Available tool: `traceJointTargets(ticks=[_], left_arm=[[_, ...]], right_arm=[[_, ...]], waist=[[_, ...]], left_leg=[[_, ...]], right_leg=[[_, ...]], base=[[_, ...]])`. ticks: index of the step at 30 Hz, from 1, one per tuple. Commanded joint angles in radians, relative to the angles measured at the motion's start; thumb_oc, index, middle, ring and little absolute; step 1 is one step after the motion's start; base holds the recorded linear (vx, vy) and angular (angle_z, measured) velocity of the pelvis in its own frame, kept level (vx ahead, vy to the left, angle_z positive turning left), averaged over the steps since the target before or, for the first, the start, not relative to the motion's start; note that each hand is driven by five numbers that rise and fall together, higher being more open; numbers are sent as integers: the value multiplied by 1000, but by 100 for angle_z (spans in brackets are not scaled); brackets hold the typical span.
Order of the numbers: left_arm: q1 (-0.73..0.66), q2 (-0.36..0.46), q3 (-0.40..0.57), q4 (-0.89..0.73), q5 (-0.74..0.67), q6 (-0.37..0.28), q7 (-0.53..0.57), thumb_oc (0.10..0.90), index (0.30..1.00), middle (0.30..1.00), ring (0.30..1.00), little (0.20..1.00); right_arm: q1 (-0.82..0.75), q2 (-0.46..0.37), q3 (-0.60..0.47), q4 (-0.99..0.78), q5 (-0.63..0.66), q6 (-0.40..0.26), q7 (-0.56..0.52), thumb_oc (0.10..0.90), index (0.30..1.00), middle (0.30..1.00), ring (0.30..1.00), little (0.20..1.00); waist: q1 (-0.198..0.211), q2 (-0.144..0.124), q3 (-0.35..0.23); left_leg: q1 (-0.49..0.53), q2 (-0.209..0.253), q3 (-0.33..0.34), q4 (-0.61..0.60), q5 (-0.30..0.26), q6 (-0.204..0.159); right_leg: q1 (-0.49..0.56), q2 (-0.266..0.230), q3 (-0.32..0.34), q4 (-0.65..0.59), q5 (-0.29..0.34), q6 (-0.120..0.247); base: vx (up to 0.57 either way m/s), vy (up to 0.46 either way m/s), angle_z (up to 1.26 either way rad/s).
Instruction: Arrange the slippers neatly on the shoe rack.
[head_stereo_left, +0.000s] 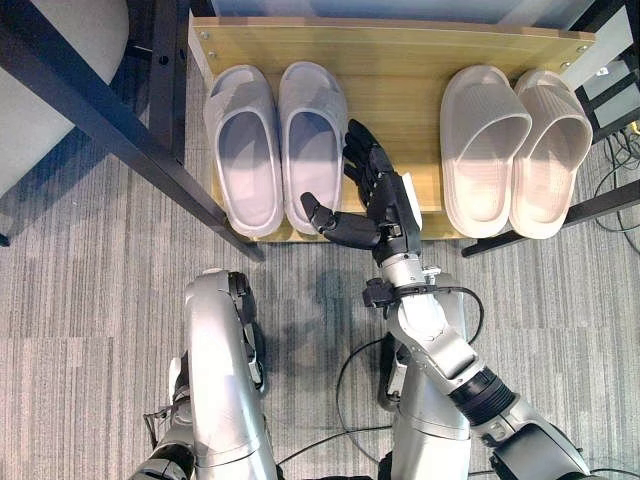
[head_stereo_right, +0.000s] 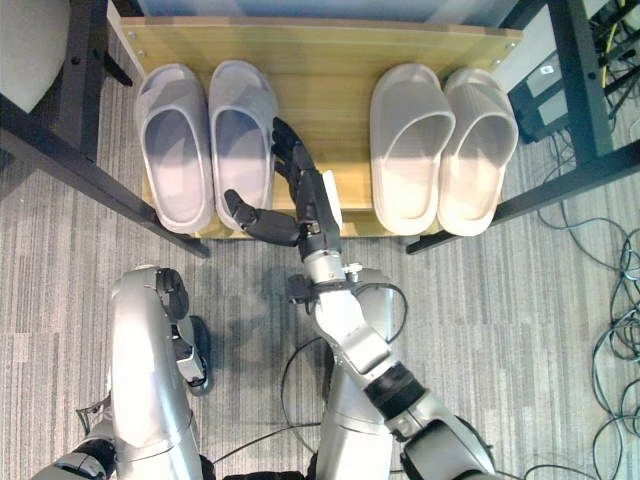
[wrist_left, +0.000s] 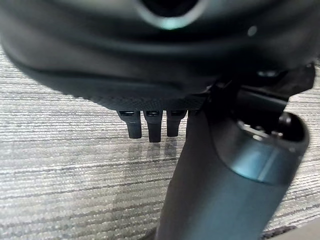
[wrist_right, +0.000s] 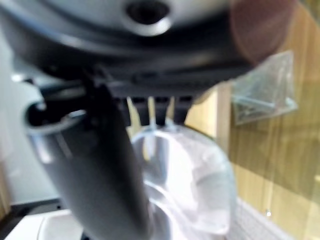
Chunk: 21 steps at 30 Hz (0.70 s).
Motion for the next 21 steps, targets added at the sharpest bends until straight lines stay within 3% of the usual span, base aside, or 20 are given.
traceJointTargets(ticks=[1,5,6,11,21], left_arm=[[36,-13,-53,36,5,-8,42,800,900,900,900,900],[46,-15,-42,37,5,-11,35,800,900,900,900,900],[56,-18,-36,38,11,-13,26,800,900,900,900,900],[66,-21,-35,49,43,-15,20,800,900,900,900,900],[97,-22,-31,56,68,-16,8,800,900,900,900,900]], right_arm=[[-81,-5,-14,-132,-99,-43,-20,800,900,900,900,900],[-43,-37,-48,-158,-169,-35,-34,800,900,900,900,900],[-28,-61,-77,-204,-266,-33,-51,800,900,900,900,900],[-12,-85,-112,-256,-380,-33,-84,800,900,900,900,900],[44,-100,-153,-364,-433,-47,-98,800,900,900,900,900]], waist=[[49,12,-30],[48,13,-30],[46,10,-30],[40,8,-30],[33,10,-30]], left_leg=[[92,-52,-68,-57,-113,73],[92,-54,-67,-58,-112,73],[92,-56,-68,-56,-110,72],[92,-59,-72,-55,-111,74],[92,-62,-71,-57,-102,69]], right_leg=[[-1,22,102,-59,97,-154],[-1,22,102,-60,98,-153],[-1,25,102,-59,96,-153],[-1,27,99,-59,92,-155],[-1,31,95,-56,88,-157]], base=[[0,0,0],[0,0,0],[0,0,0],[0,0,0],[0,0,0]])
